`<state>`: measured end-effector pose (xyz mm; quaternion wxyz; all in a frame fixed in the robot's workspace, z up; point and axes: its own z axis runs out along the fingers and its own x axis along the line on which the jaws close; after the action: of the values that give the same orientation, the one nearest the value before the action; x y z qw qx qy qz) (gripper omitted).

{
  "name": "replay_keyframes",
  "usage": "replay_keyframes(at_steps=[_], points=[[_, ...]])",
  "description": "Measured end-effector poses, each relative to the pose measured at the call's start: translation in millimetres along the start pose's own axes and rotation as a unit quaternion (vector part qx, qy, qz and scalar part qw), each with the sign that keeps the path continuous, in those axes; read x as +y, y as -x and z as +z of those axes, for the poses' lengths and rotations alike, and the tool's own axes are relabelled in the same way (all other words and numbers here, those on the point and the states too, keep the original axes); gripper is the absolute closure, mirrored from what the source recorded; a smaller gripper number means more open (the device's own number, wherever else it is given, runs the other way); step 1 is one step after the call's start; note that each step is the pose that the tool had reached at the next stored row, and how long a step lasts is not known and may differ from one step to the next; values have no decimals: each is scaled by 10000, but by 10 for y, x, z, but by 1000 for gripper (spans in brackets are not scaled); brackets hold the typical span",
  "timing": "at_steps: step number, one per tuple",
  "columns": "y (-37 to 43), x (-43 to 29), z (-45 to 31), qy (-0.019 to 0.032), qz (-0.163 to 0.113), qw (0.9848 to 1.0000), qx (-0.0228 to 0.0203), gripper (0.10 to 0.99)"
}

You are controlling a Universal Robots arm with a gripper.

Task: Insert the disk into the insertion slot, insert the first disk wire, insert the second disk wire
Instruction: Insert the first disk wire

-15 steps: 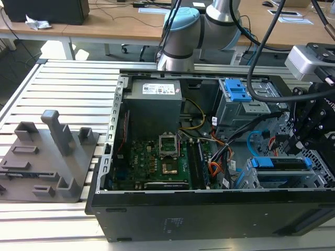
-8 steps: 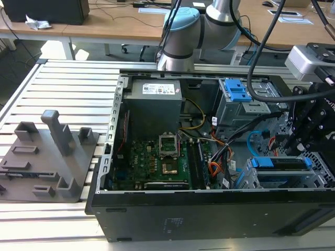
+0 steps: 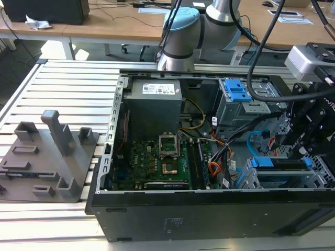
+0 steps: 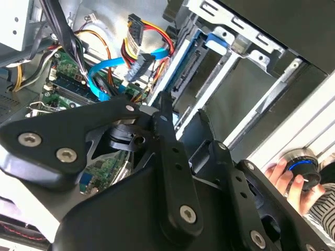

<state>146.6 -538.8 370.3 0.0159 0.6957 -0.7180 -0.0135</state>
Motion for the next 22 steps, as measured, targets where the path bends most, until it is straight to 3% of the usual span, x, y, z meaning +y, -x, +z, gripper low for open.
replay_keyframes(at_steps=[9, 13, 17, 22], points=[[363, 8, 0, 0, -1, 10000, 0, 725], [379, -27, 16, 5, 0, 10000, 2, 725], [415, -43, 82, 11, 38, 10000, 2, 725], [418, -44, 121, 12, 372, 9993, -1, 725]])
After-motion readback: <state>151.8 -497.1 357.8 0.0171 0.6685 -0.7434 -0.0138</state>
